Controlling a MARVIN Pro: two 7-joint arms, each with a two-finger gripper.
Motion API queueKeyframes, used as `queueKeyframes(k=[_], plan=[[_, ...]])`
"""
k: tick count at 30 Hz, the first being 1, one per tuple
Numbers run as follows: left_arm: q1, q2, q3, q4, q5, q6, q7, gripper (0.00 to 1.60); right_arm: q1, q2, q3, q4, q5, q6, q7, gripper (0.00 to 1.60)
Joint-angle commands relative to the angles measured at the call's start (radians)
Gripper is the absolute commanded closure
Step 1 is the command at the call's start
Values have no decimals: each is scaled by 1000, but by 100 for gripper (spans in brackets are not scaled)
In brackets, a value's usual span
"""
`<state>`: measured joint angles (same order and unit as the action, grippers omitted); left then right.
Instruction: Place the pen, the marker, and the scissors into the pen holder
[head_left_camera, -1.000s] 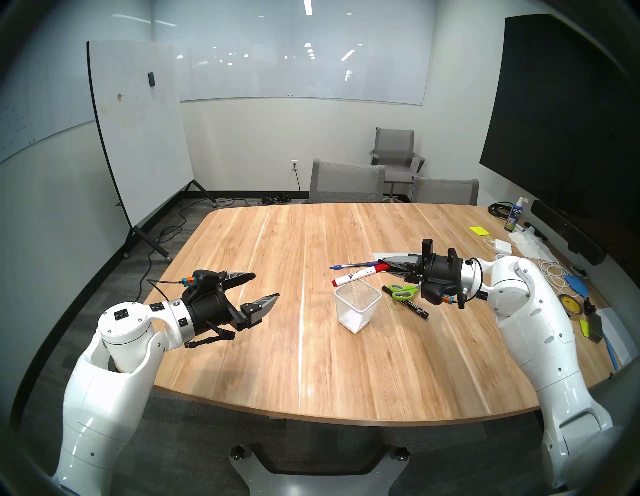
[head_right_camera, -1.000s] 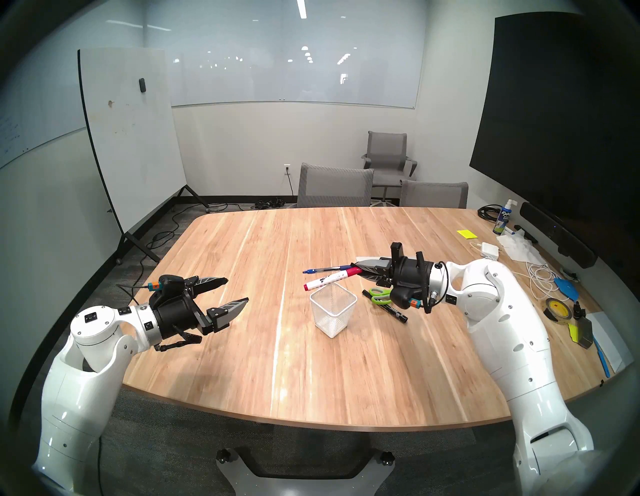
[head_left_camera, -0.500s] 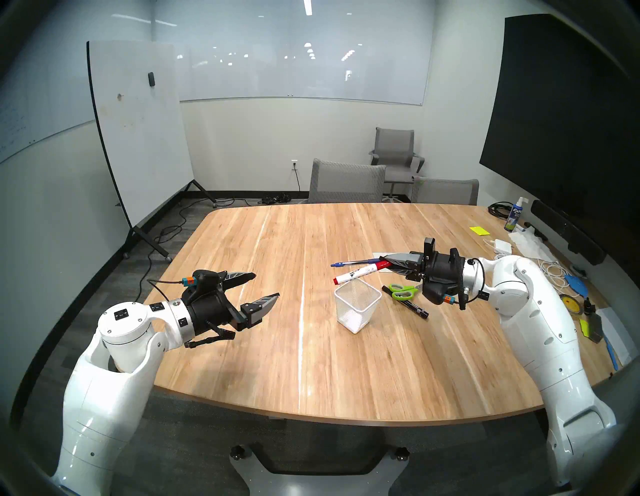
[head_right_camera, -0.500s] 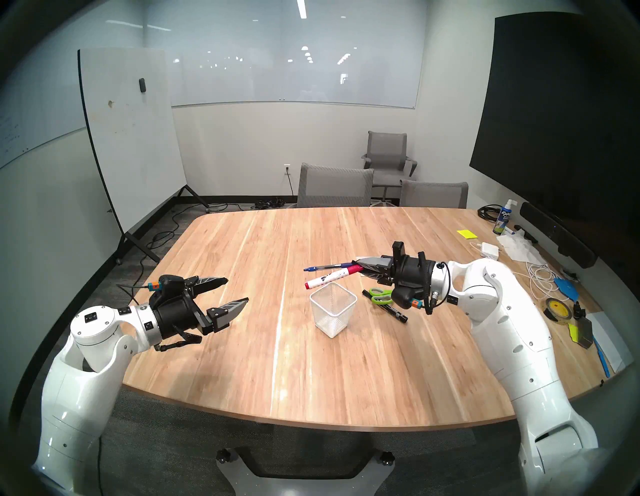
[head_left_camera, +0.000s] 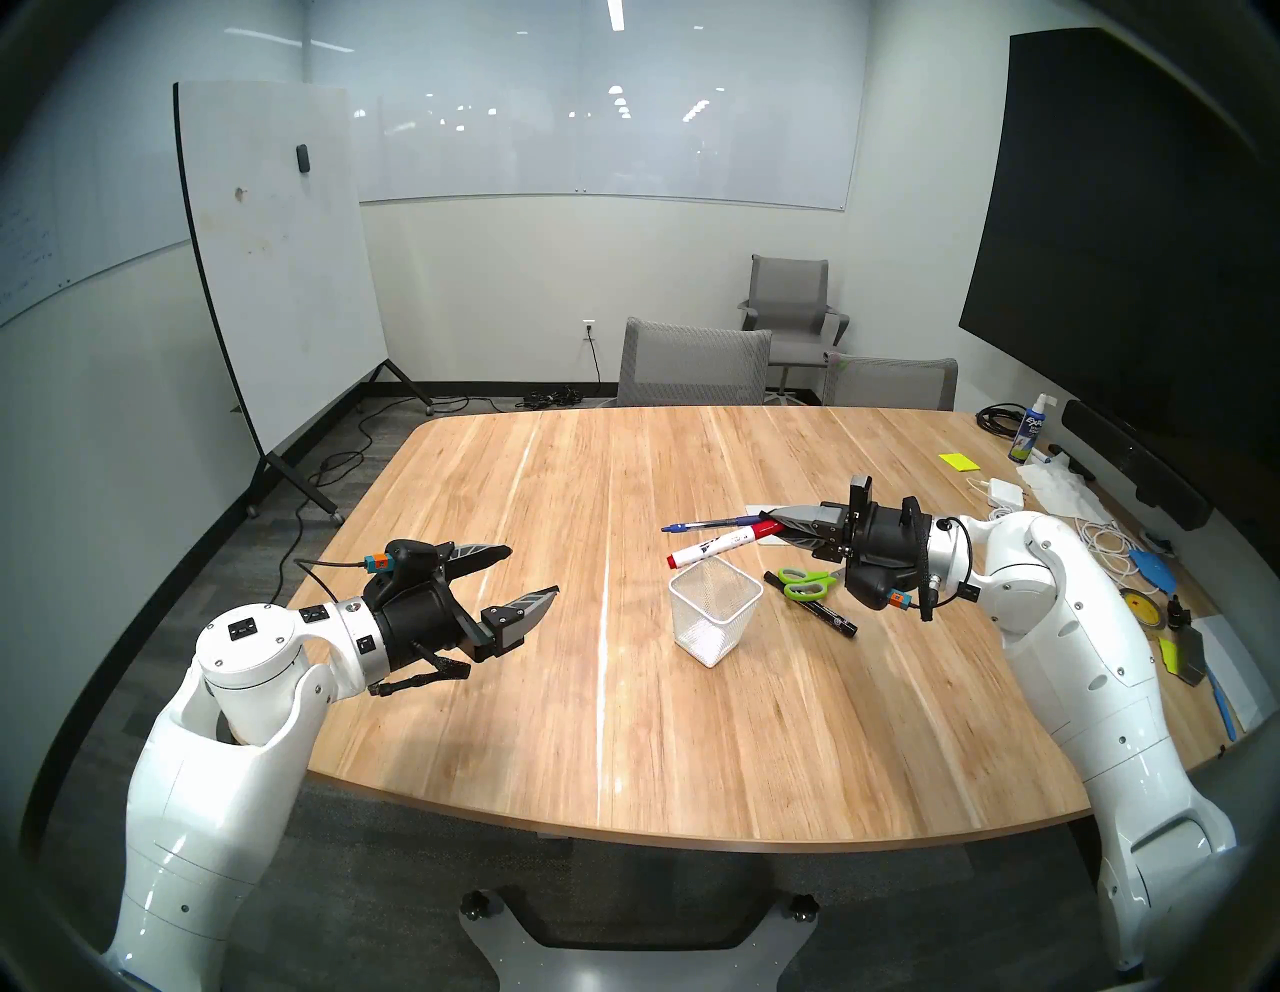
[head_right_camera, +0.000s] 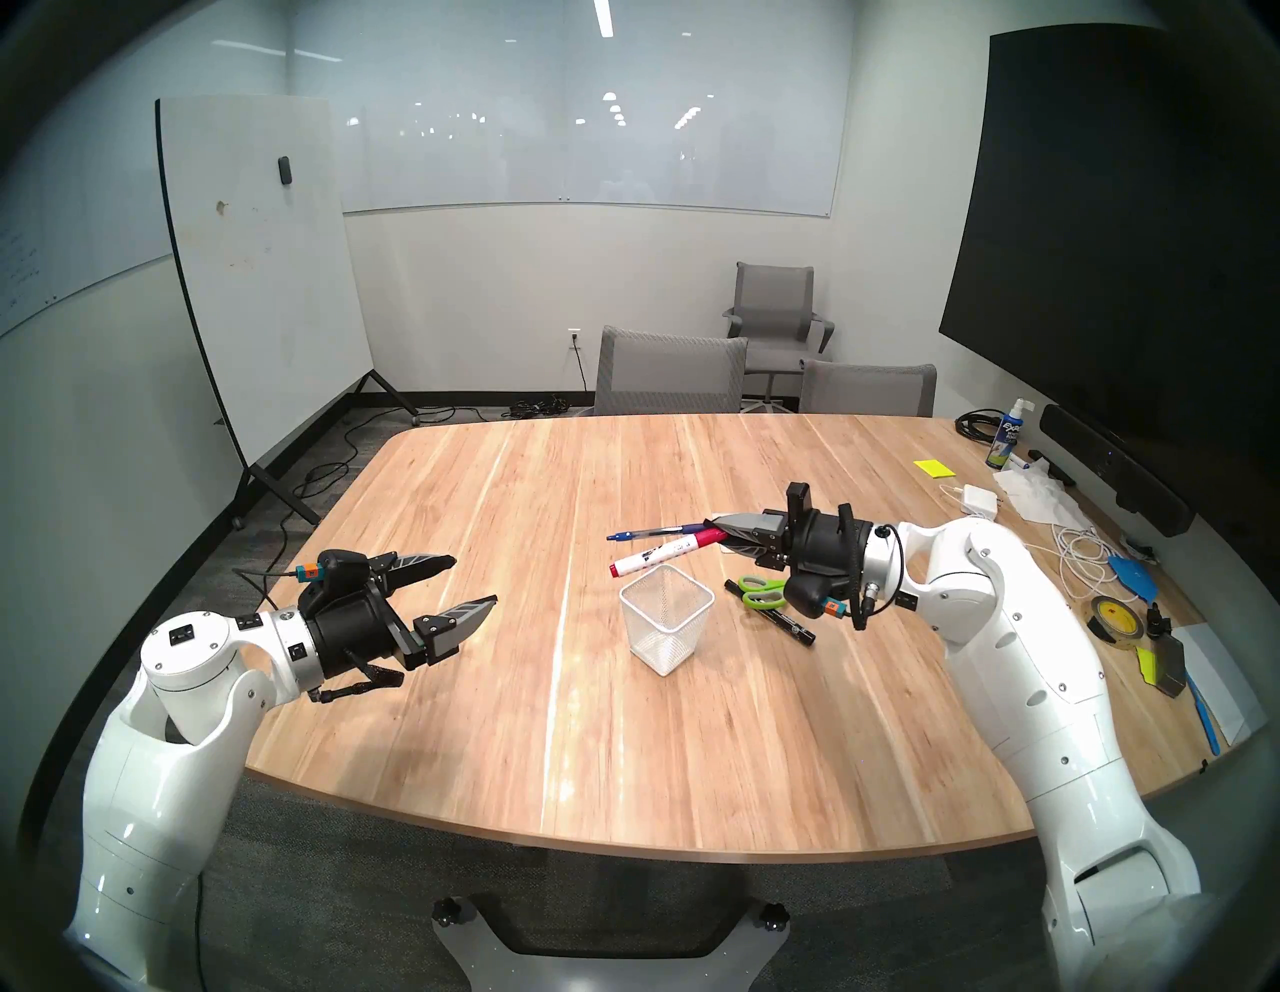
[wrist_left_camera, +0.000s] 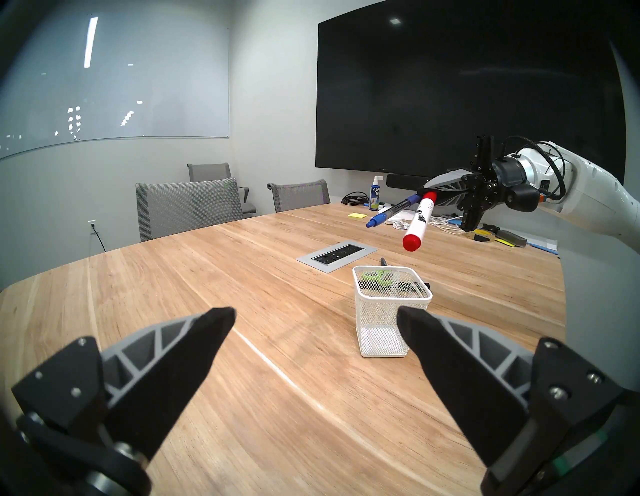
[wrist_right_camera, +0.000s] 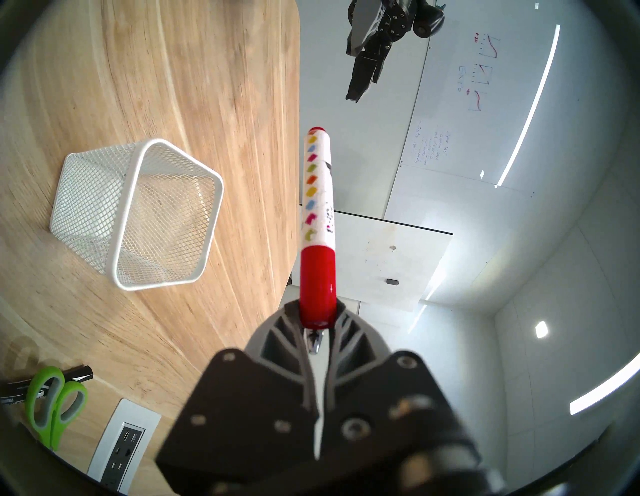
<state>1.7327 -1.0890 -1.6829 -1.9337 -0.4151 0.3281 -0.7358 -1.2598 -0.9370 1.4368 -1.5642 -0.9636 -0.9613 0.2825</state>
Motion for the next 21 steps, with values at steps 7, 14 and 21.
queueKeyframes(k=[7, 14, 21], plan=[[-2, 1, -1, -14, 0, -1, -1, 0, 100, -16, -86, -59, -91, 1, 32, 160], [-2, 1, -1, -14, 0, -1, -1, 0, 128, -37, -81, -44, -94, 8, 30, 160], [-2, 1, -1, -14, 0, -1, -1, 0, 119, -10, -29, -10, -88, 1, 0, 160]])
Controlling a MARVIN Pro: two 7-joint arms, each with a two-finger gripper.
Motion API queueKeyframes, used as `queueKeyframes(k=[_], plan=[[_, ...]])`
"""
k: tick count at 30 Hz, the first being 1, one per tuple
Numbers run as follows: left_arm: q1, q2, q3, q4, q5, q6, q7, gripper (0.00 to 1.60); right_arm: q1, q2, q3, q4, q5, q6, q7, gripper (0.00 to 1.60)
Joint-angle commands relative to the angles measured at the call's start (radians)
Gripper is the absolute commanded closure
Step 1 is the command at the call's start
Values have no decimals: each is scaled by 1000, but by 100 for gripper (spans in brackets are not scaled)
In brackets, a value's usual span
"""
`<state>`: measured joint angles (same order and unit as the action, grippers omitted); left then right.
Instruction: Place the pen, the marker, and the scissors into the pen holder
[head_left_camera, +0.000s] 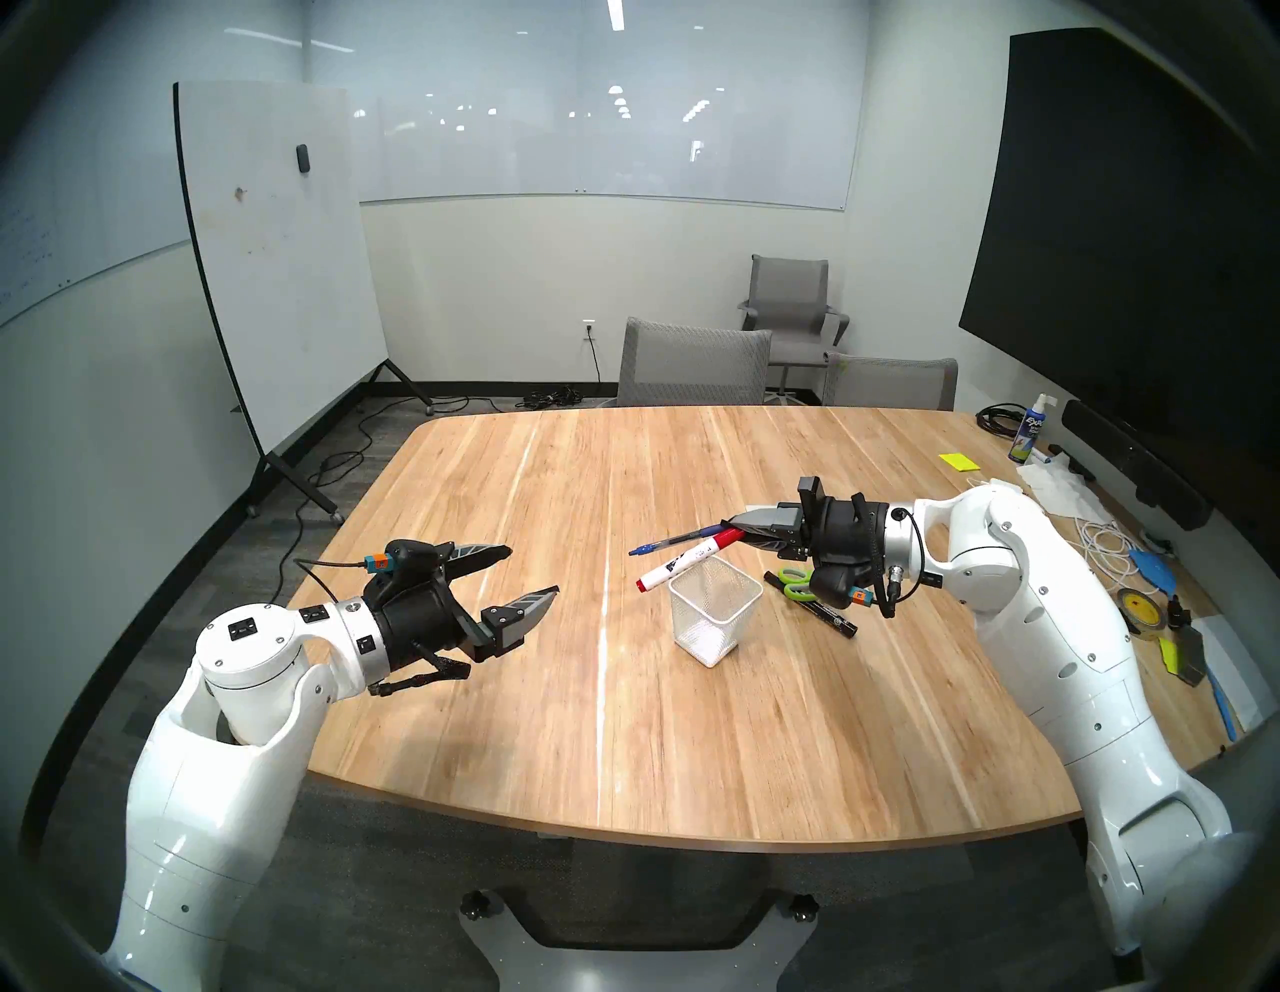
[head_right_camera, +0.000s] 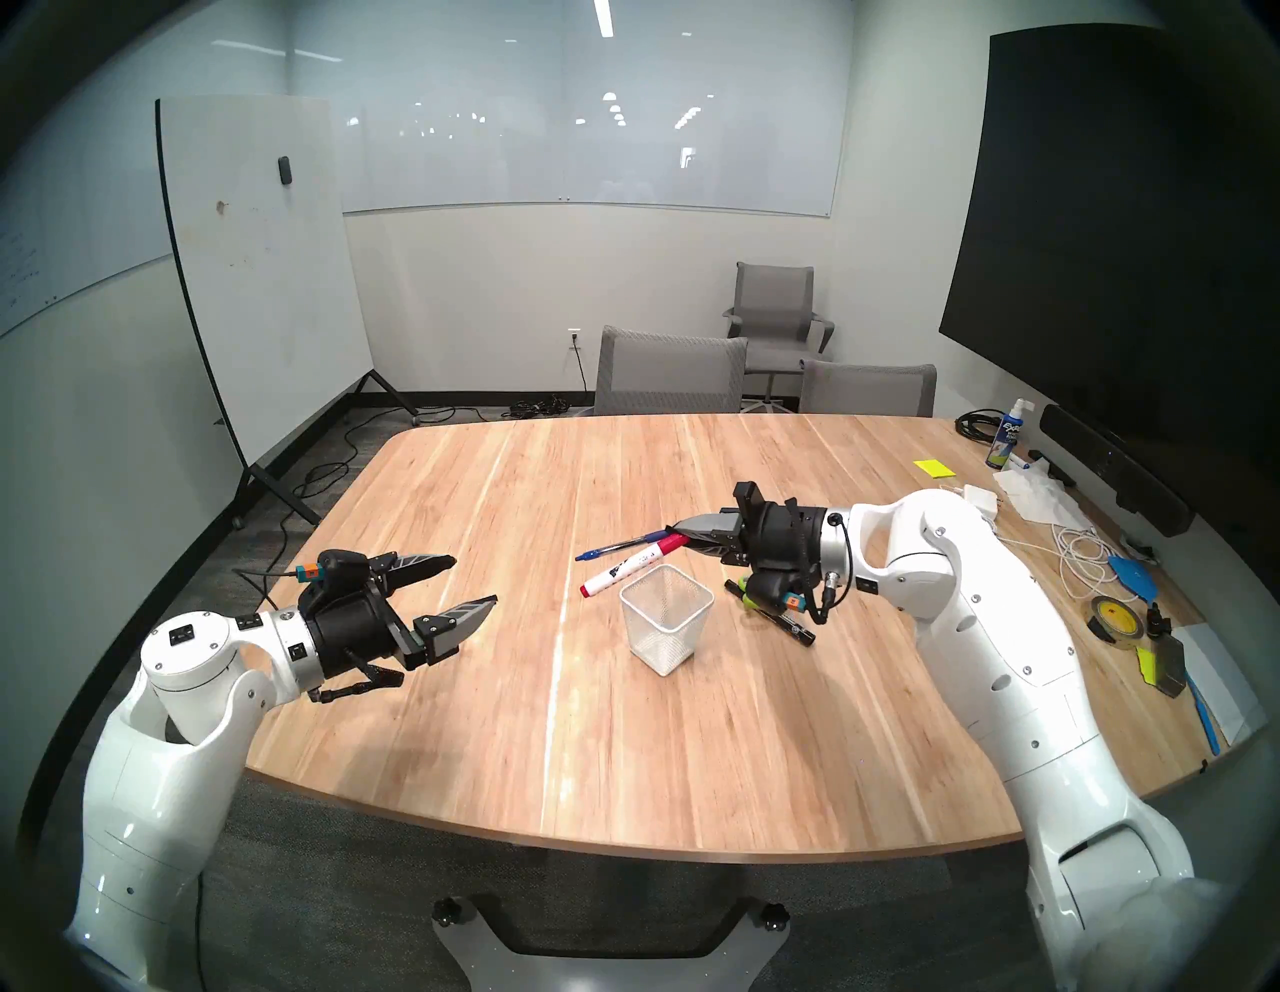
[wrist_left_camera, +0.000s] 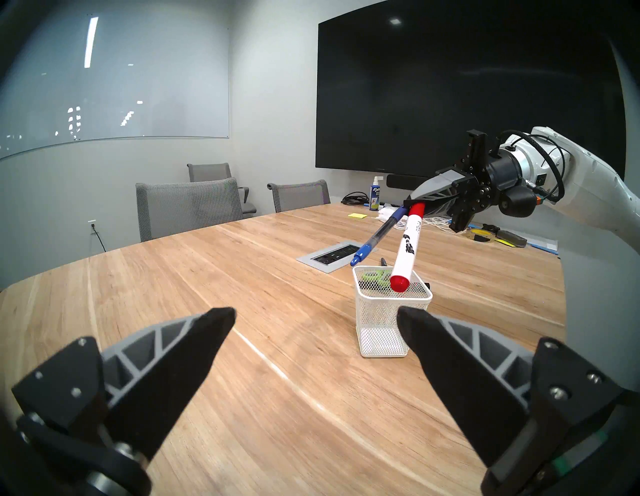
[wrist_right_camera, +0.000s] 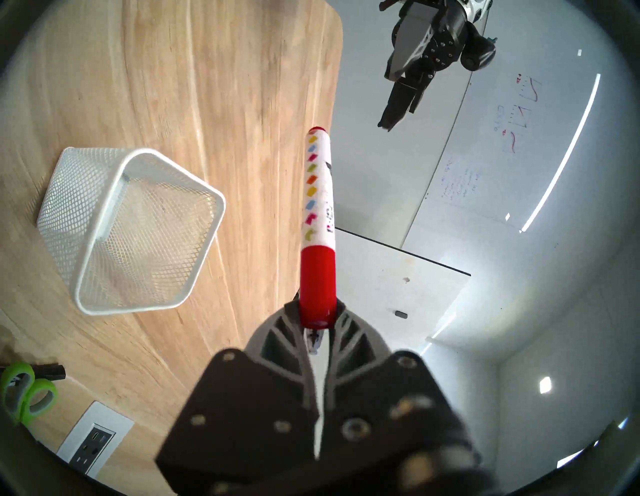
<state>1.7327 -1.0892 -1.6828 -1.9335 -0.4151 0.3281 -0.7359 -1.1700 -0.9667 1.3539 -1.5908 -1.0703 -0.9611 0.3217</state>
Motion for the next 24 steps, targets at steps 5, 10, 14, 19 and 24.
queueKeyframes(k=[5, 10, 14, 19, 24], plan=[[-2, 2, -1, -14, 1, -1, -1, 0, 10, 43, 80, 19, 12, 1, -56, 160], [-1, 2, -1, -15, 1, -1, 0, 0, -7, 72, 103, 19, -17, 1, -82, 160], [-1, 2, -1, -15, 1, 0, 0, 0, -3, 84, 103, 12, -41, 1, -90, 160], [-1, 2, -1, -15, 1, 0, 0, 0, 12, 94, 83, 1, -103, 1, -94, 160], [-1, 2, -1, -15, 1, 0, 0, 0, 30, 92, 63, 11, -129, 1, -96, 160]])
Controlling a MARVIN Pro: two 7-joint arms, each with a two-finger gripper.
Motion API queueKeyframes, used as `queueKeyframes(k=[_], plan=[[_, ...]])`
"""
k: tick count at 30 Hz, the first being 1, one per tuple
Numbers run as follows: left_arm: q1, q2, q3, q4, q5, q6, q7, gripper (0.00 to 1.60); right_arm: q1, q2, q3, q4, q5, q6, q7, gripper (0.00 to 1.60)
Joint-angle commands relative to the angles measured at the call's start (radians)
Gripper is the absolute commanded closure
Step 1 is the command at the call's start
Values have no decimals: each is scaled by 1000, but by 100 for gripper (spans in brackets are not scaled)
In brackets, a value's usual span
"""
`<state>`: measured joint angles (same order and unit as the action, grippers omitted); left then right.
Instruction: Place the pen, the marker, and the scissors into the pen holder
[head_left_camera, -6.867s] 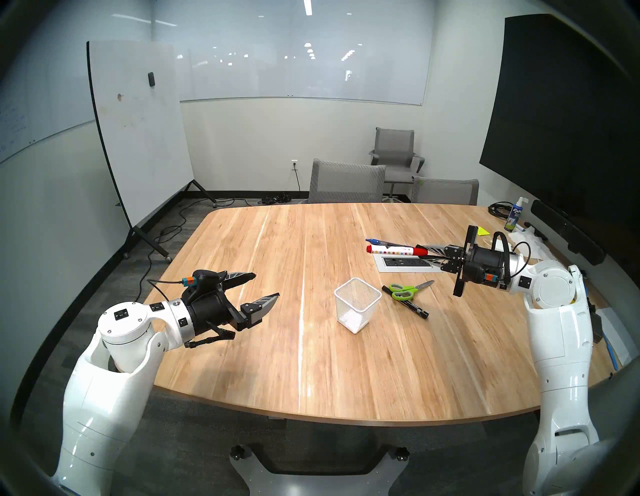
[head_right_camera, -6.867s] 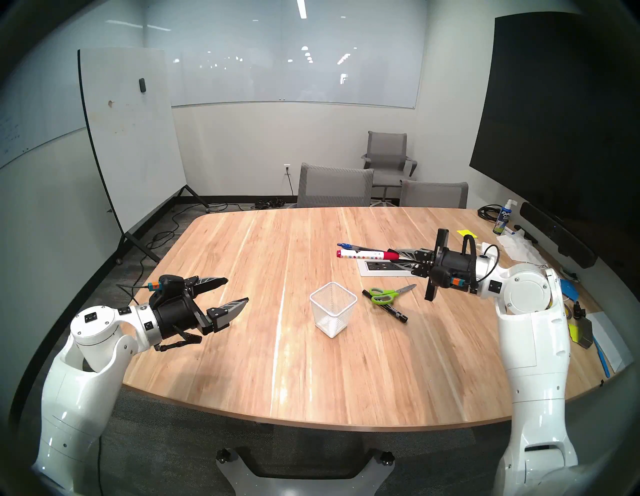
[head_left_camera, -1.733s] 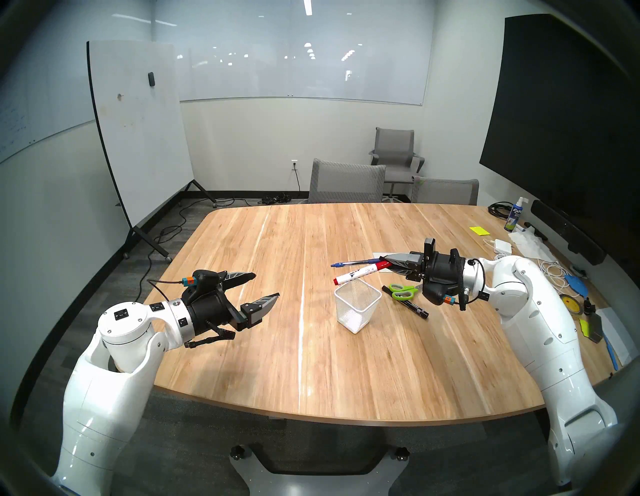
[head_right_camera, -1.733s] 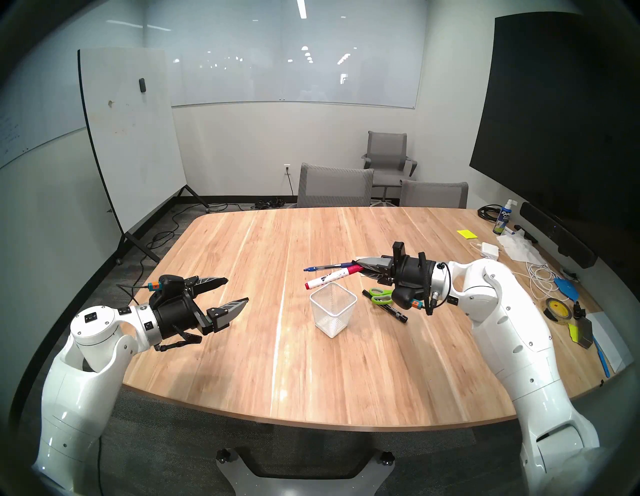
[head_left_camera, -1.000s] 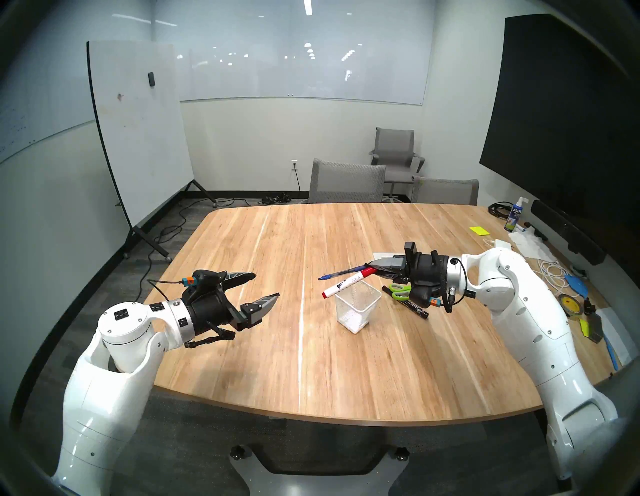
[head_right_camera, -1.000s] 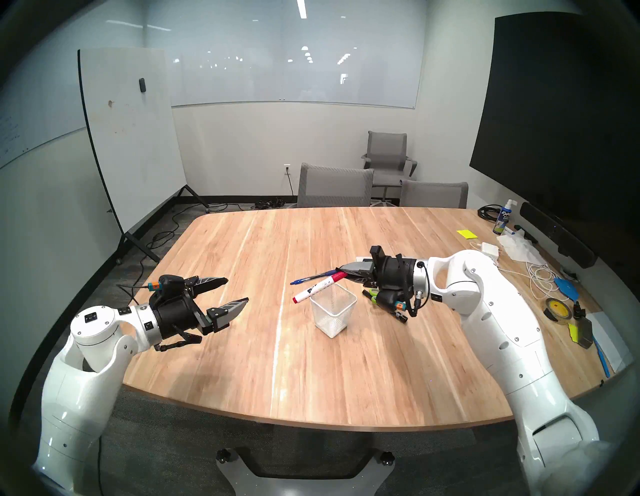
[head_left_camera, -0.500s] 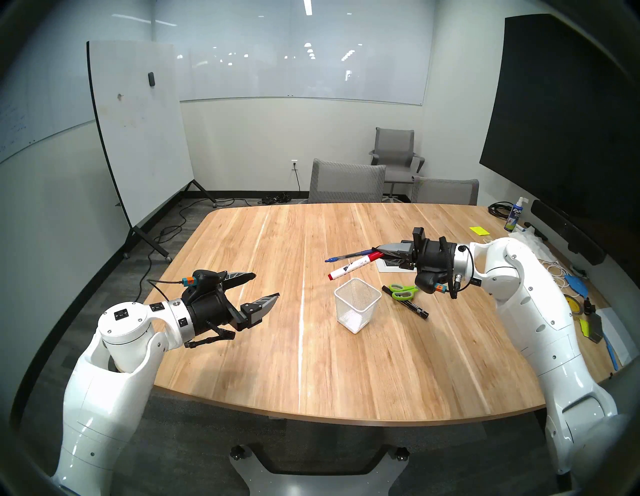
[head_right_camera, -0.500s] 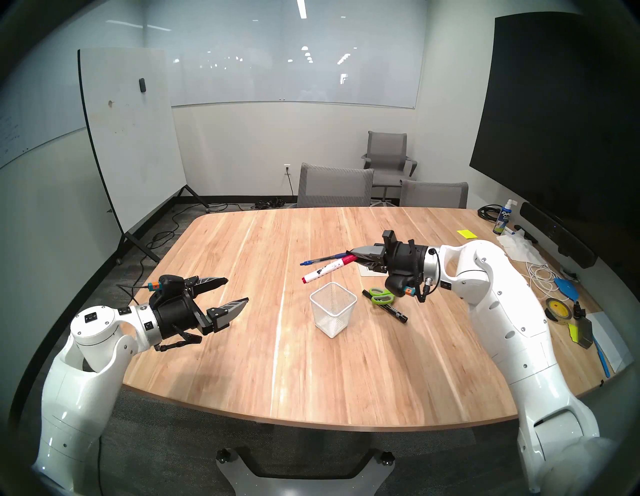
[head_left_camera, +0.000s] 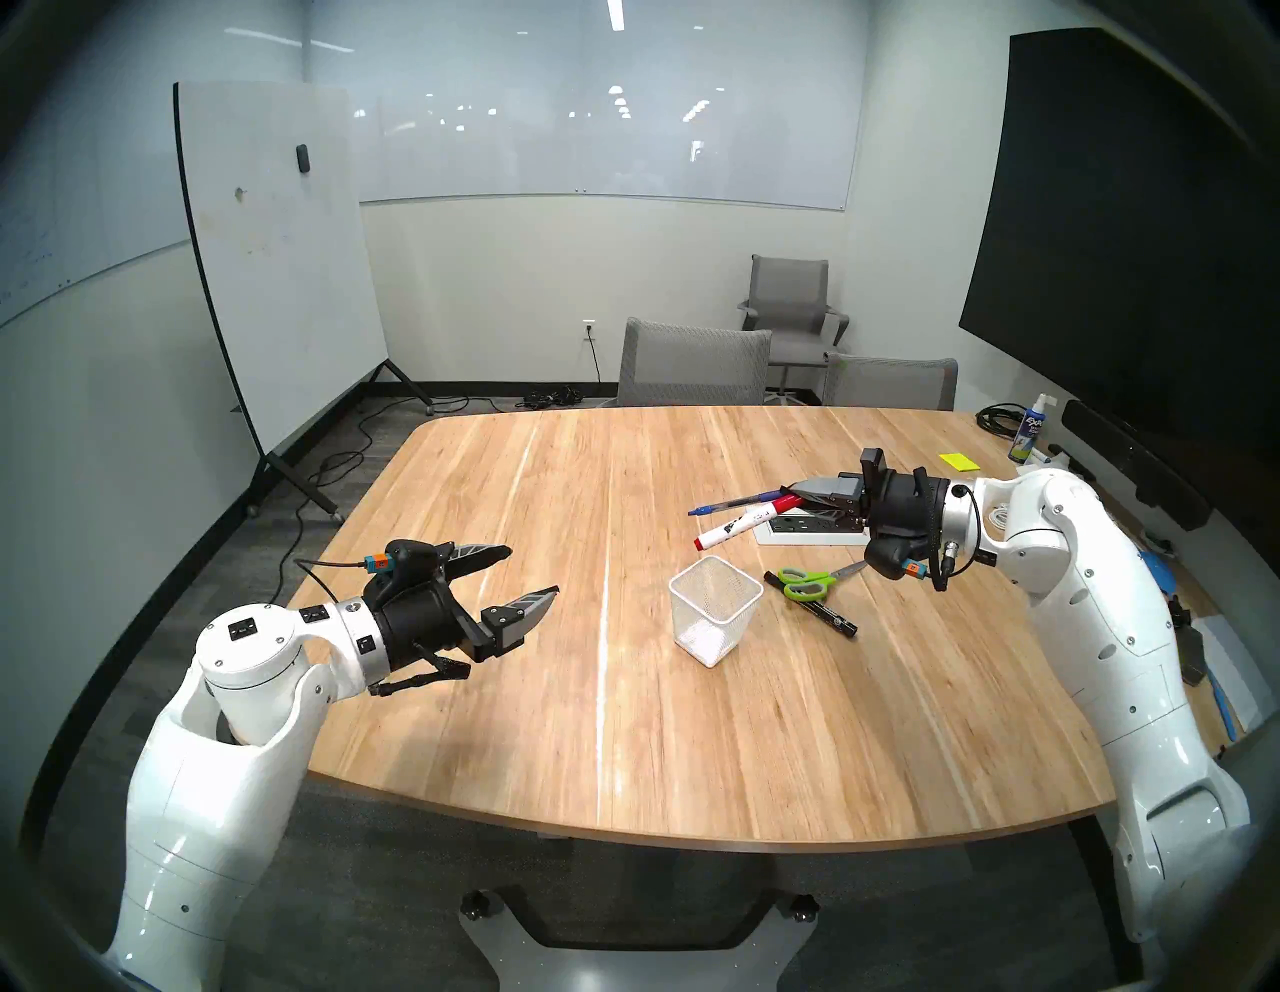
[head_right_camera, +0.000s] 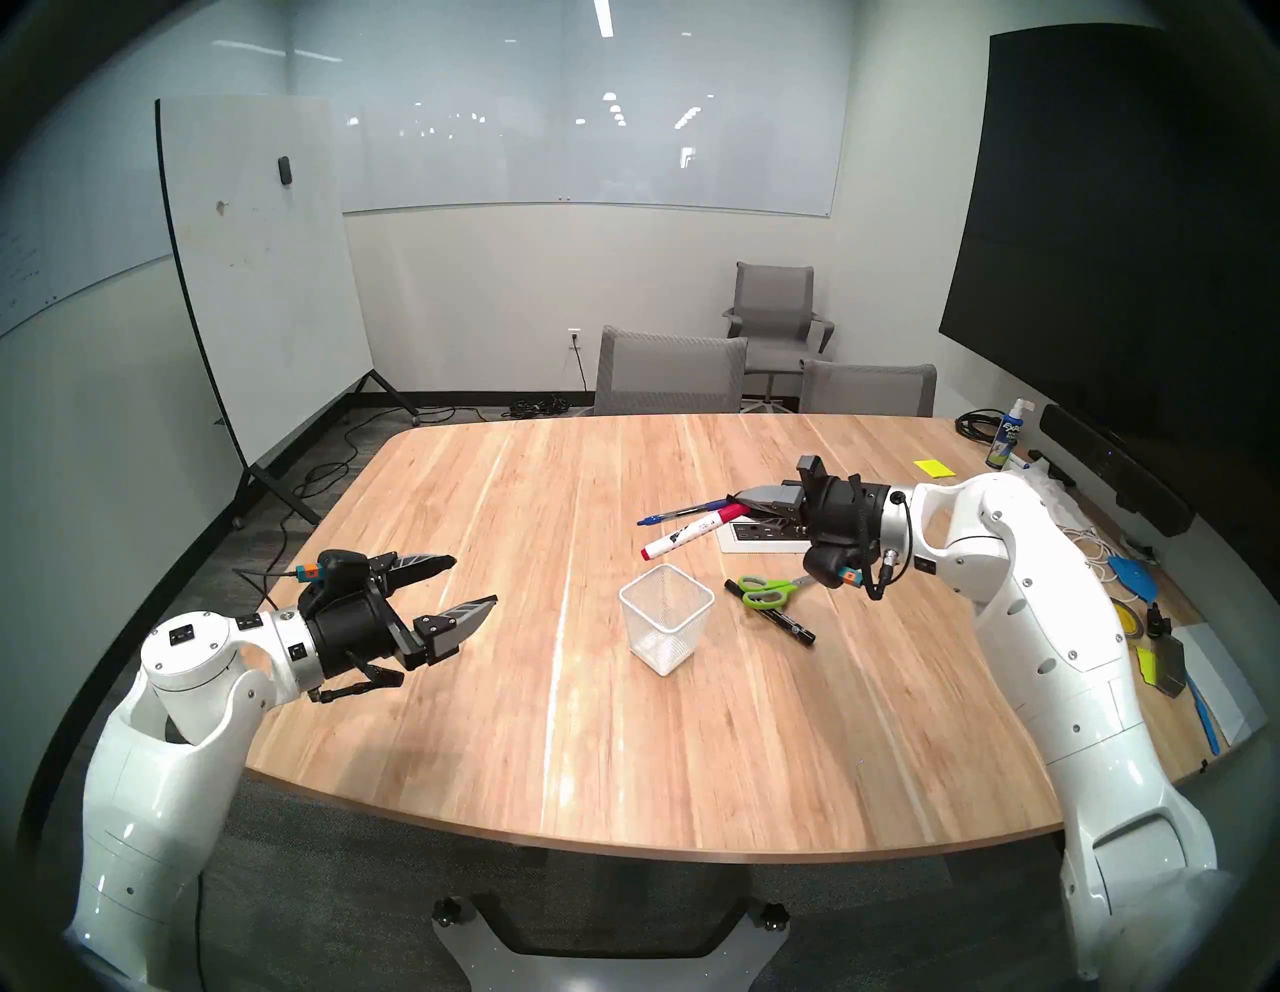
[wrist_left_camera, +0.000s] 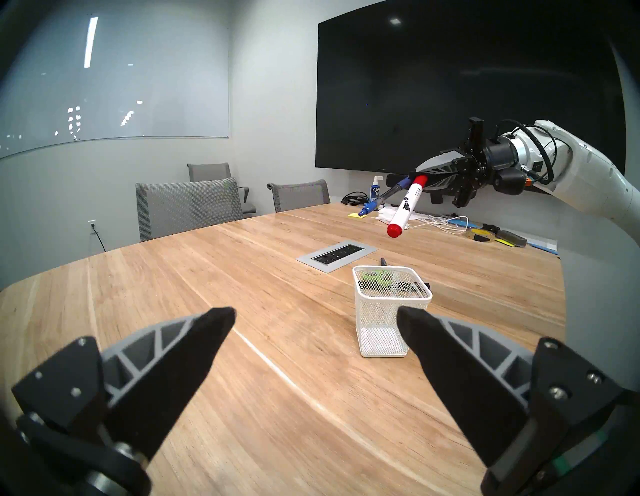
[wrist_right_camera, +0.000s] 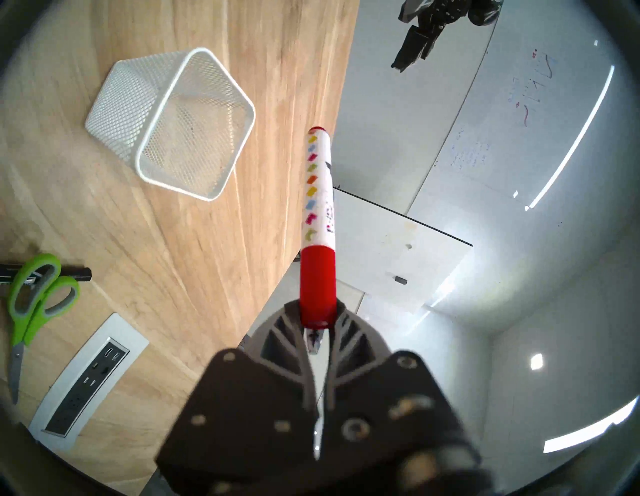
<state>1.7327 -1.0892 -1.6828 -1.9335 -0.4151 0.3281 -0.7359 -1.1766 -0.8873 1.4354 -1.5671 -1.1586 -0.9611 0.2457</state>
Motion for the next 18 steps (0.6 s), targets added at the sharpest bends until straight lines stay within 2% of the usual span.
queueKeyframes(k=[1, 6, 18], plan=[[-1, 2, -1, -15, 1, -1, 0, 0, 40, 14, -23, -13, -53, 1, -24, 160], [-1, 2, -1, -15, 1, -1, 0, 0, 56, 25, -43, -7, -94, 1, -36, 160], [-1, 2, -1, -15, 1, -1, 0, 0, 64, 70, -60, 7, -109, 1, -64, 160]])
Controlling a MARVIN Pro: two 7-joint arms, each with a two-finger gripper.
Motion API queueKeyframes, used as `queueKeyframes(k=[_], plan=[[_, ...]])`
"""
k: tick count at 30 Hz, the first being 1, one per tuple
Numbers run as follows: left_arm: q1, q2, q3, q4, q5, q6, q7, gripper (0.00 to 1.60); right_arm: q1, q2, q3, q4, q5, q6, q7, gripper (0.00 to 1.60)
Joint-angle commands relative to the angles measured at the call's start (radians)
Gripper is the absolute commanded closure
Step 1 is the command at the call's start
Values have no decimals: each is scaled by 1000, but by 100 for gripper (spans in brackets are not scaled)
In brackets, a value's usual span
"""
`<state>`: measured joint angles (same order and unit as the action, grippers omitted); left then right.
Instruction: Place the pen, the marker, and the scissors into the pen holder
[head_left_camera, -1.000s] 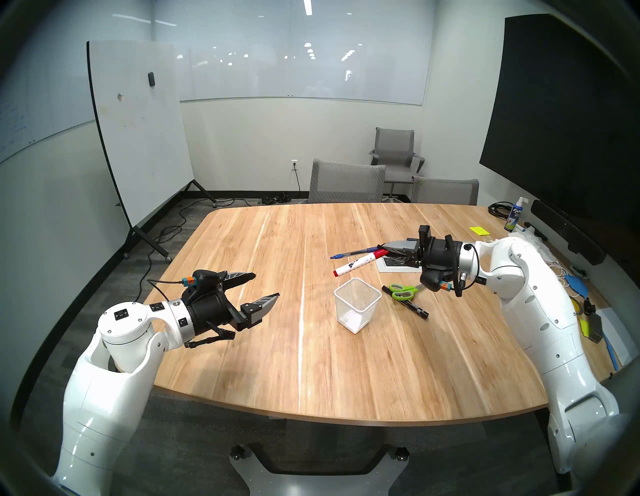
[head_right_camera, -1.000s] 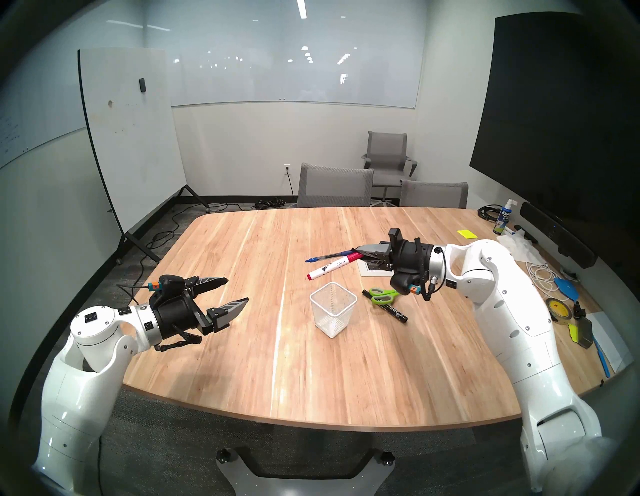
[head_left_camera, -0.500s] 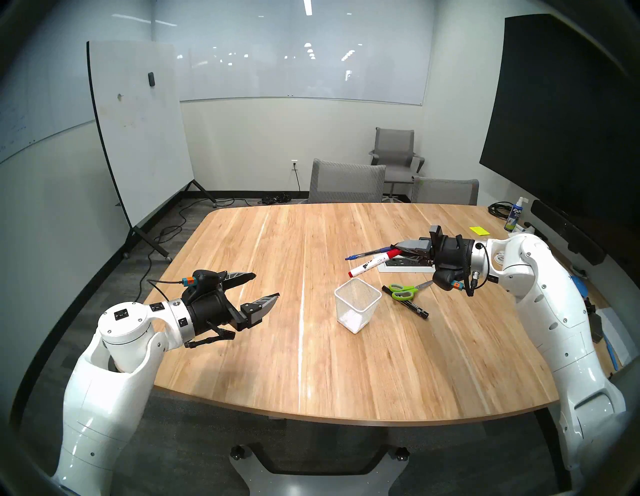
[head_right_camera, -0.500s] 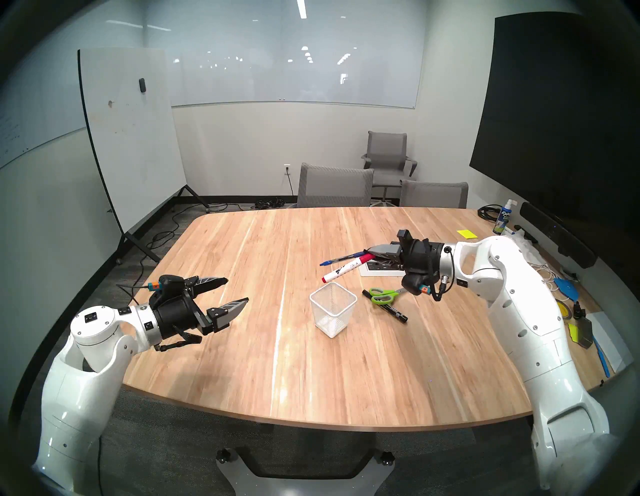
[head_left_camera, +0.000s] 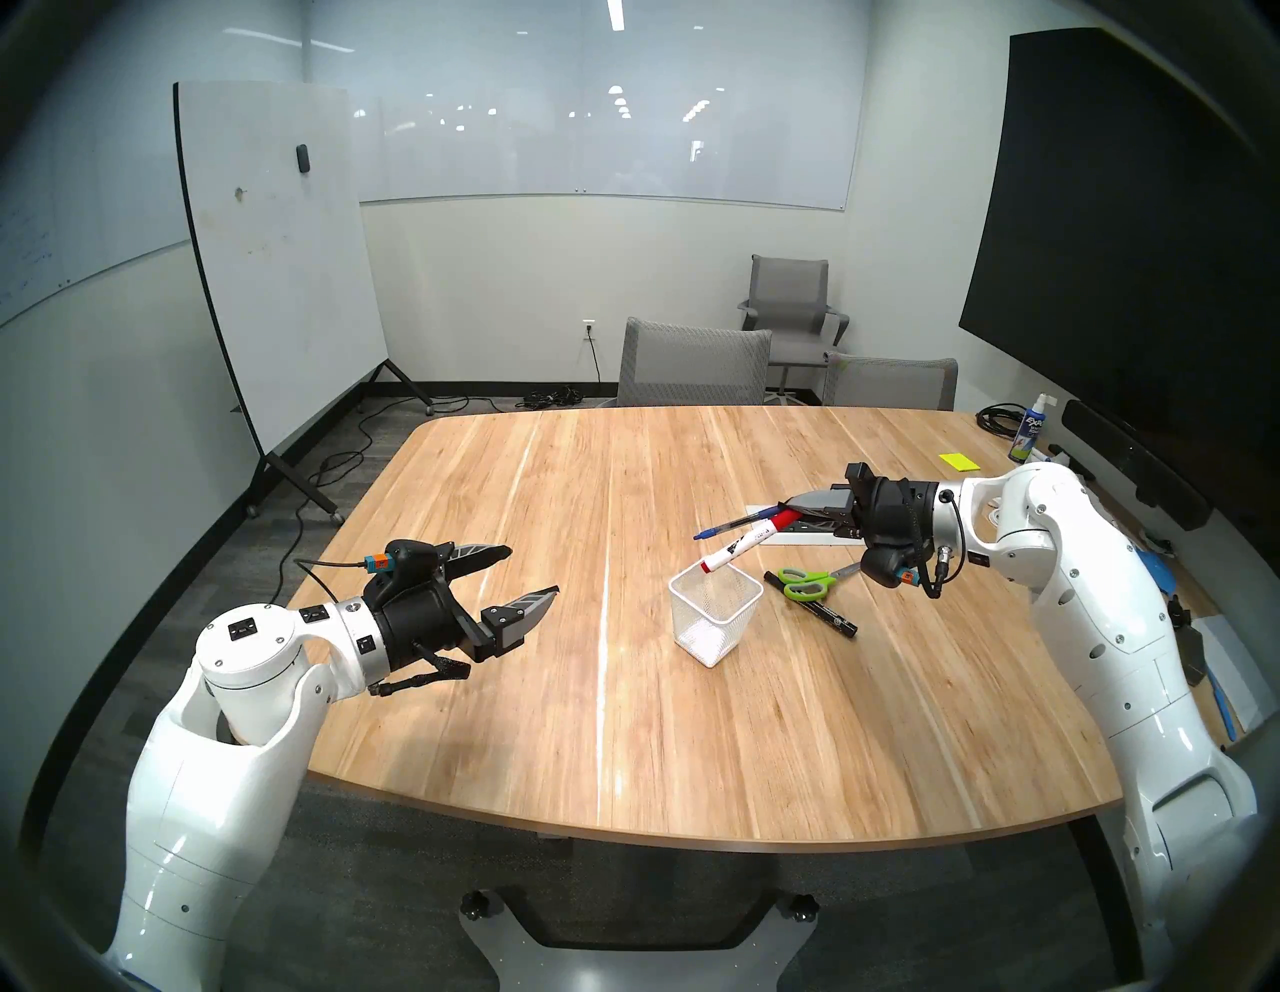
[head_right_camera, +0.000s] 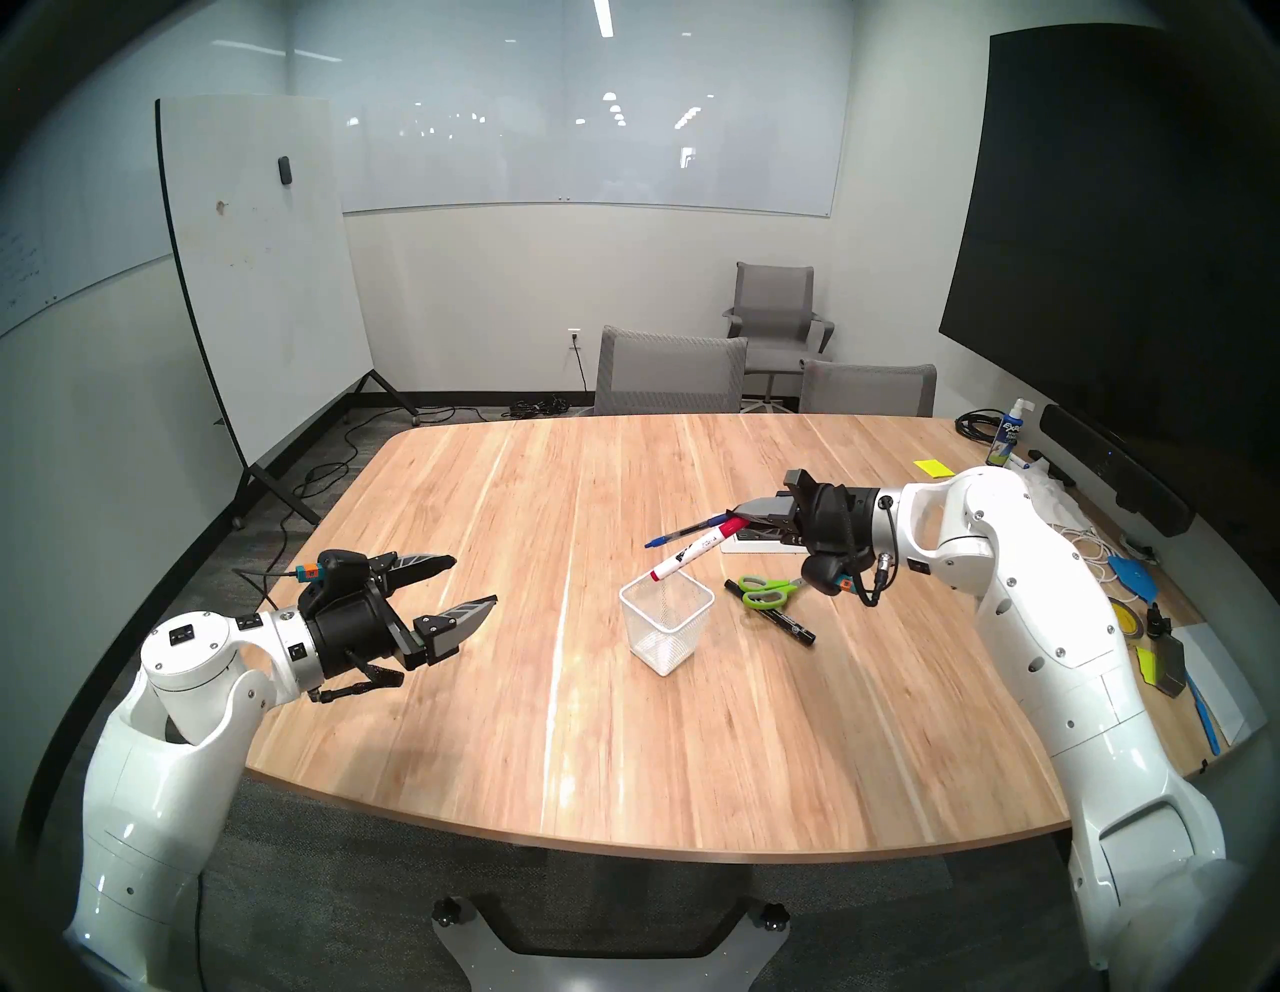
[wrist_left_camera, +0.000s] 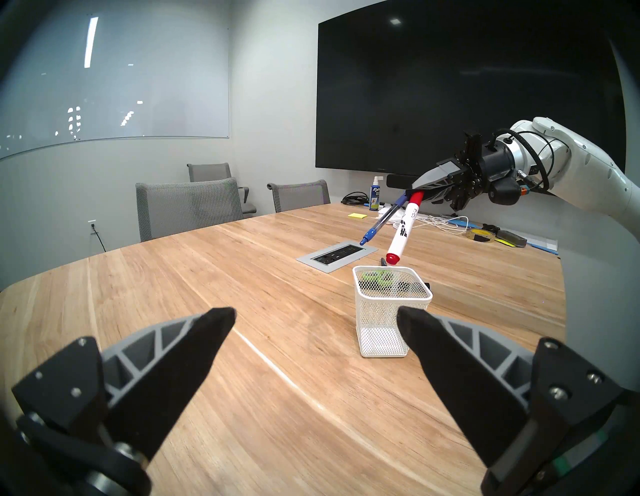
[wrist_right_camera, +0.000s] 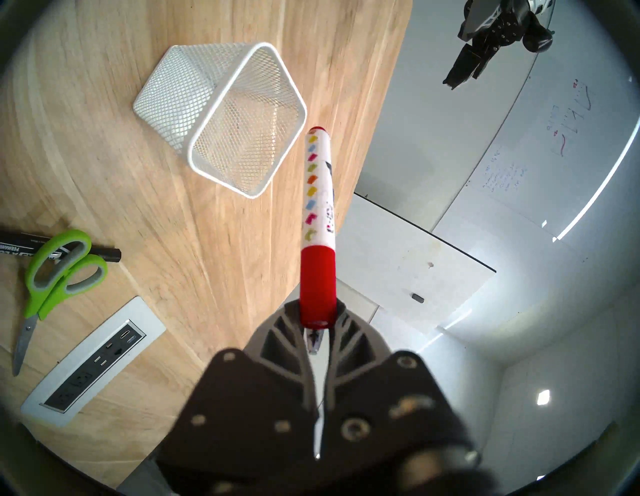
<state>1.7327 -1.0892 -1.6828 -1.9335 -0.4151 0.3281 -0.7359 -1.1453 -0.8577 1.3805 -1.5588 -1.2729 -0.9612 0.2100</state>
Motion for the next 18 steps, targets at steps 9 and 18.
queueKeyframes(k=[9, 18], plan=[[-1, 2, -1, -15, 1, 0, 0, 0, 34, 78, -45, -18, -16, 1, -39, 160], [-1, 2, -1, -15, 1, -1, 0, 0, 55, 90, -75, -36, -60, 1, -41, 160]])
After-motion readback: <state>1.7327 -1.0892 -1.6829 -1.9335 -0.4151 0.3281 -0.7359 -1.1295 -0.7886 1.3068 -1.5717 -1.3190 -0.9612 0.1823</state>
